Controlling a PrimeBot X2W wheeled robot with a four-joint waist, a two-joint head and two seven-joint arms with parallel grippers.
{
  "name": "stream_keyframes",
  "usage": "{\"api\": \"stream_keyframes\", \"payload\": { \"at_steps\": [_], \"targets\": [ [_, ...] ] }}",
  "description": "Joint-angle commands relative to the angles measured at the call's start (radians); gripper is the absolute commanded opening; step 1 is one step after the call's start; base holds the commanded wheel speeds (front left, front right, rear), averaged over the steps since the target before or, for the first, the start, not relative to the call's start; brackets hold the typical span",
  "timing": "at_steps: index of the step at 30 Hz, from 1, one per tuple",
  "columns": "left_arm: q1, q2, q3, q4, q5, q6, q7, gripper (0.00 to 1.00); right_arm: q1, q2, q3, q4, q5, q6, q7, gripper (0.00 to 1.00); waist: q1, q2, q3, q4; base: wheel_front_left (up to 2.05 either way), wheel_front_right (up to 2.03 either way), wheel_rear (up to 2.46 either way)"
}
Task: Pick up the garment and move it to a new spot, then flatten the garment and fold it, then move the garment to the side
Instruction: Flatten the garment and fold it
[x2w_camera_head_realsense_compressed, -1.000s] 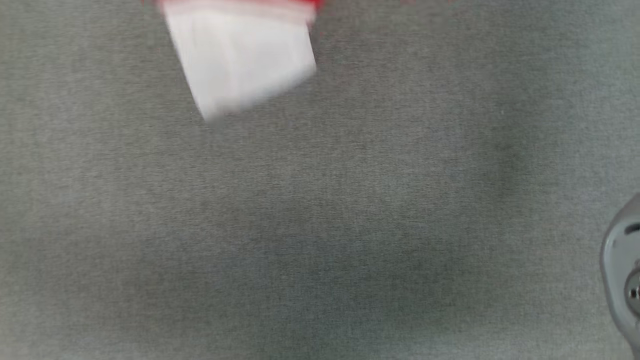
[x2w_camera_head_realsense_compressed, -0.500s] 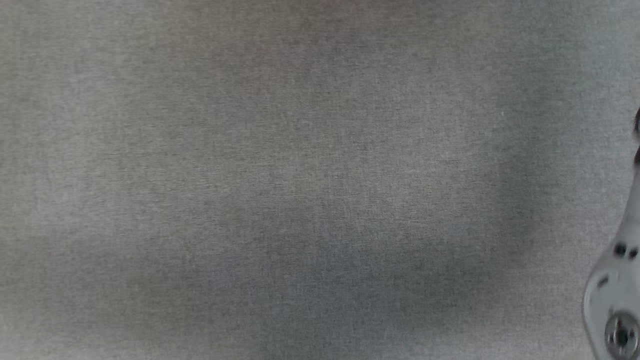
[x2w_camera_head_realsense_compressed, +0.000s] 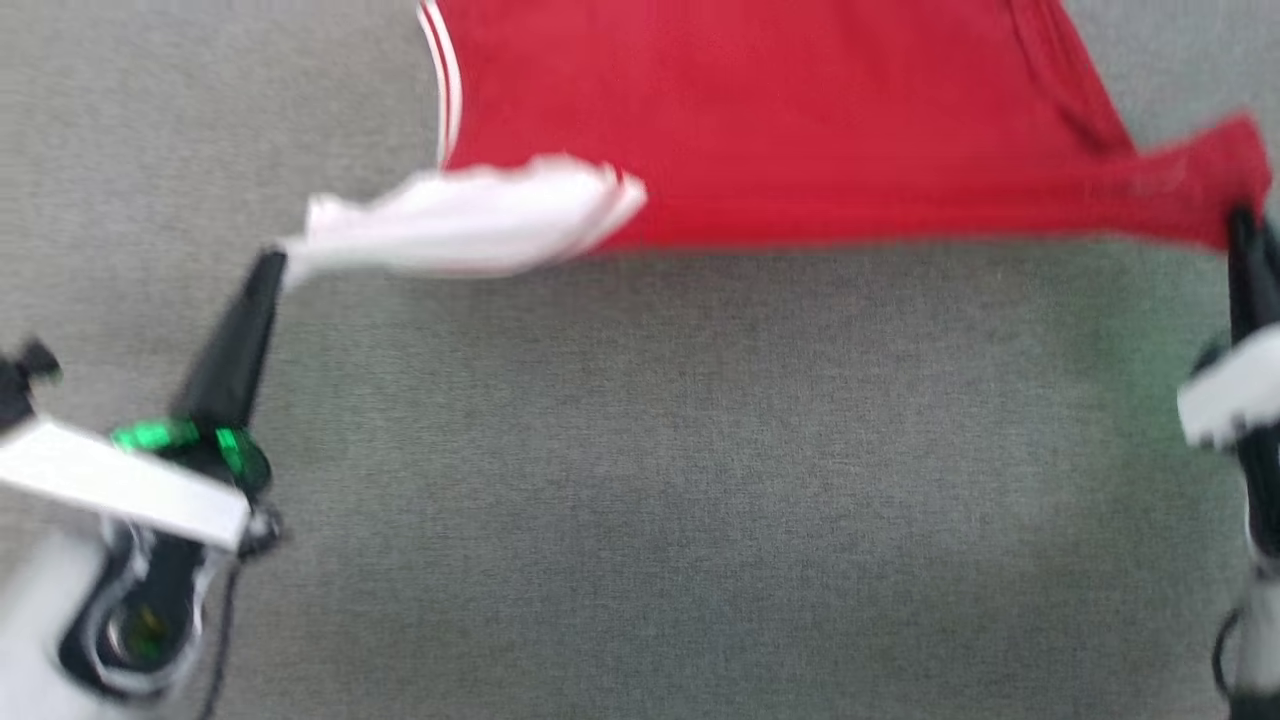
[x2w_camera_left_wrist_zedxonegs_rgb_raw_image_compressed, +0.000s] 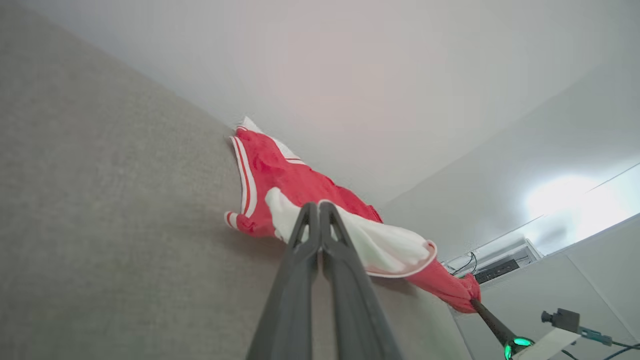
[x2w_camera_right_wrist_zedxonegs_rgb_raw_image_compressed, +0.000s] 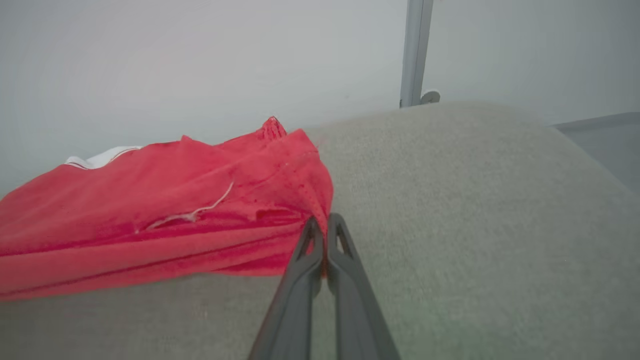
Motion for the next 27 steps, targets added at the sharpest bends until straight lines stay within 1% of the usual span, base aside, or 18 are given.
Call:
{"api": "stream_keyframes", "payload": {
  "at_steps": [1,4,6,9,14,17,19,21,24,27],
  "targets": [
    [0.047,-0.014,0.030,-0.018,0.015,0.003,-0.007,0.00,0.048,-0.004,-0.010,-0.026,0.016,-0.006,0.016,0.00,0.0000,0.0000,-0.032,0.016,0.00,0.00,0.00],
    [0.164,-0.033,0.061,-0.089,0.051,0.003,-0.007,0.00,0.163,0.008,-0.014,-0.093,0.047,-0.006,0.076,0.00,0.0000,0.0000,-0.057,0.024,0.00,0.00,0.00],
    [0.236,-0.033,0.068,-0.139,0.072,0.003,-0.007,0.00,0.229,0.013,-0.014,-0.140,0.066,-0.006,0.116,0.00,0.0000,0.0000,-0.068,0.030,0.00,0.00,0.00],
    [0.328,-0.015,0.060,-0.201,0.094,0.003,-0.007,0.00,0.319,0.021,-0.029,-0.212,0.094,-0.006,0.161,0.00,0.0000,0.0000,-0.076,0.041,0.00,0.00,0.00],
    [0.443,0.026,0.025,-0.296,0.118,0.003,-0.006,0.00,0.442,0.039,-0.071,-0.335,0.121,-0.006,0.205,0.00,0.0000,0.0000,-0.071,0.052,0.00,0.00,0.00],
    [0.489,0.034,0.037,-0.331,0.130,0.003,-0.006,0.00,0.492,0.049,-0.093,-0.378,0.137,-0.006,0.222,0.00,0.0000,0.0000,-0.065,0.050,0.00,0.00,0.00],
    [0.497,0.034,0.048,-0.346,0.139,0.003,-0.006,0.00,0.500,0.052,-0.101,-0.390,0.145,-0.006,0.221,0.00,0.0000,0.0000,-0.061,0.046,0.00,0.00,0.00],
    [0.473,0.045,0.048,-0.352,0.152,0.003,-0.006,0.00,0.484,0.054,-0.102,-0.391,0.151,-0.006,0.214,0.00,0.0000,0.0000,-0.056,0.040,0.00,0.00,0.00],
    [0.410,0.064,0.034,-0.355,0.149,0.003,-0.006,0.00,0.425,0.056,-0.091,-0.374,0.129,-0.006,0.195,0.00,0.0000,0.0000,-0.041,0.024,0.00,0.00,0.00],
    [0.326,0.100,0.018,-0.346,0.133,0.003,-0.006,0.00,0.342,0.056,-0.064,-0.343,0.103,-0.006,0.179,0.00,0.0000,0.0000,-0.012,0.007,0.00,0.00,0.00]
  ]
}}
